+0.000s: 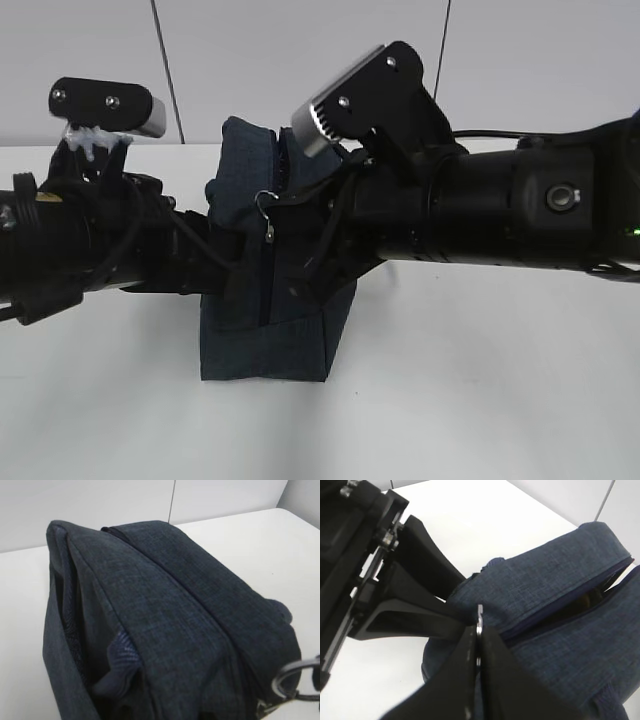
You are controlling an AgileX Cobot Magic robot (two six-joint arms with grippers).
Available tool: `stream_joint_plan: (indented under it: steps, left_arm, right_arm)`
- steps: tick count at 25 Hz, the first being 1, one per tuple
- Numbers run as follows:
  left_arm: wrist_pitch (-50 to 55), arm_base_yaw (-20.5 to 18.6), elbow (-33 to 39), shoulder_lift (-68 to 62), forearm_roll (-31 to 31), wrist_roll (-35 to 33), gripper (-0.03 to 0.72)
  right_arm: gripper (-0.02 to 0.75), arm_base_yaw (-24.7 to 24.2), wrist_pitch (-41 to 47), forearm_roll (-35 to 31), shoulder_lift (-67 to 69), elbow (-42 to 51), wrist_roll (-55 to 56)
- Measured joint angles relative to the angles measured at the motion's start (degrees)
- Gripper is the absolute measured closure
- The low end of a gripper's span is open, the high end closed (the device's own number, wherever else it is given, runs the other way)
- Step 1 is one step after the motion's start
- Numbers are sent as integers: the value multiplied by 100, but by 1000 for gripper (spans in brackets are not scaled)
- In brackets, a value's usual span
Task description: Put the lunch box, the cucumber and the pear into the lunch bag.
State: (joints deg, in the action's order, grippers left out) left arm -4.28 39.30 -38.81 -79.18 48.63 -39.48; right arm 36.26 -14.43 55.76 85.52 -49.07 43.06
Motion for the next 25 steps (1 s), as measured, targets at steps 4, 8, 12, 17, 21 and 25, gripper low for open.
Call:
stream_joint_plan:
  steps: [4, 8, 12, 17, 21, 25]
  left_arm:
    - [-151, 0, 0, -26, 0, 0, 444]
    - [-264, 12, 0, -146, -5, 0, 479]
    - [-286, 42, 0, -196, -138, 0, 599]
    - [-261, 48, 0, -196, -262, 0, 673]
    - [-226, 48, 0, -196, -268, 0, 676]
    - [-166, 48, -5, -196, -273, 0, 678]
  right_arm:
    - [738, 0, 0, 0, 0, -63, 0]
    - [738, 0, 13, 0, 0, -120, 0]
    - [738, 0, 24, 10, 0, -145, -12]
    - [738, 0, 24, 10, 0, -145, -12]
    - [738, 0, 24, 10, 0, -153, -12]
    - [738, 0, 34, 35, 22, -216, -12]
